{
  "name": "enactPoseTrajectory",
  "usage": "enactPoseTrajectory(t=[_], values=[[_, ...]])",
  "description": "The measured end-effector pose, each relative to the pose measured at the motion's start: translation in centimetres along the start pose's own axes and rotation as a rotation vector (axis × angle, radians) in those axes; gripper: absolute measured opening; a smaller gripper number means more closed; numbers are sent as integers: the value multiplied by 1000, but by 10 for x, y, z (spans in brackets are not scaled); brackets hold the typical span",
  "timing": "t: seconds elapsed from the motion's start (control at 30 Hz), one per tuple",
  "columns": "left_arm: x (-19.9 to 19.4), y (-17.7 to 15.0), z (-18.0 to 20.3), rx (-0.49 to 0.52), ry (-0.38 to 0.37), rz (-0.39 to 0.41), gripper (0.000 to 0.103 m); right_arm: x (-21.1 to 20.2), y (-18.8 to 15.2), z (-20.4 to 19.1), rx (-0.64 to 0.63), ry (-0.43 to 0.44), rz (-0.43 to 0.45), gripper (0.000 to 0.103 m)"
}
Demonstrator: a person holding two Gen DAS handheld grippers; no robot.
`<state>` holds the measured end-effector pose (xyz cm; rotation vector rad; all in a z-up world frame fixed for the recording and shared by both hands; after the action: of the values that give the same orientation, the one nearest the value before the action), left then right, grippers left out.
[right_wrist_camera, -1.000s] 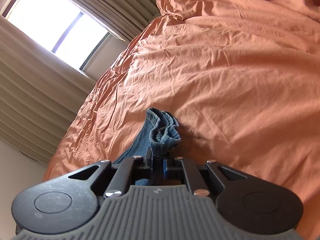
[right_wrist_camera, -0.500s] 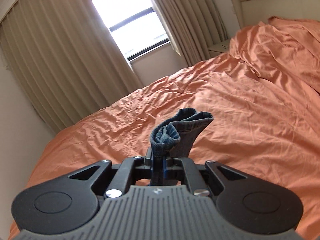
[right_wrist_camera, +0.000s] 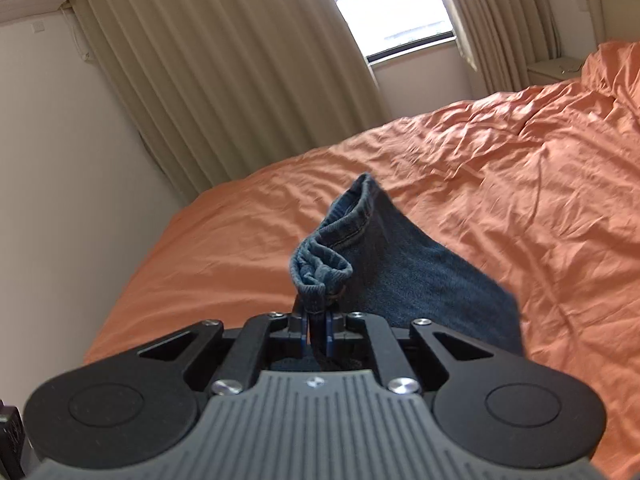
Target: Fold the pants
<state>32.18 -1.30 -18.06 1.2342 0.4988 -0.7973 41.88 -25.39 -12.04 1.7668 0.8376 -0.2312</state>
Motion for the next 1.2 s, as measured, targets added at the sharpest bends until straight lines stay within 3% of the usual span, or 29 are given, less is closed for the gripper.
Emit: enactPoseTrajectory(t=[0.27,0.43,0.47,0.53,0.6,0.7,0.87,1.07,1.1,1.17,1.2], values=[[7,-26,-50,-121,-40,-40,18,82,-145,-40,-53,33,-244,4],[17,-34,-51,-211,-141,-58,34,98,-185,-29,-67,14,-307,9],[20,-33,-50,-230,-164,-59,40,100,-185,-26,-66,17,-306,9],[28,-30,-46,-266,-199,-63,46,100,-184,-27,-60,52,-303,24],[37,-27,-42,-311,-240,-70,51,92,-178,-31,-66,70,-283,48],[54,-18,-37,-383,-288,-71,56,72,-159,-31,-80,76,-195,63],[96,1,-26,-403,-304,-69,60,52,-136,12,-104,-73,-35,66],[152,7,-23,-441,-267,-110,58,49,-117,67,-34,-100,27,65],[157,7,-23,-438,-257,-114,56,51,-114,77,-26,-114,33,63],[164,7,-22,-416,-243,-109,32,52,-111,95,6,-148,26,58],[163,7,-21,-403,-240,-98,27,52,-110,104,22,-168,18,52]])
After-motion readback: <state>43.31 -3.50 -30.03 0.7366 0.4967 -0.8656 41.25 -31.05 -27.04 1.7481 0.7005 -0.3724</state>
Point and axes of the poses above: each gripper's, at about its wrist camera, not at the fingertips, and x roughly the way its jaws point, z to its right, y to its top, the point moved 10 cm from there along x, roughly the way its jaws point, and after that the axes turned 7 degrees about -x, right-handed, at the moved point
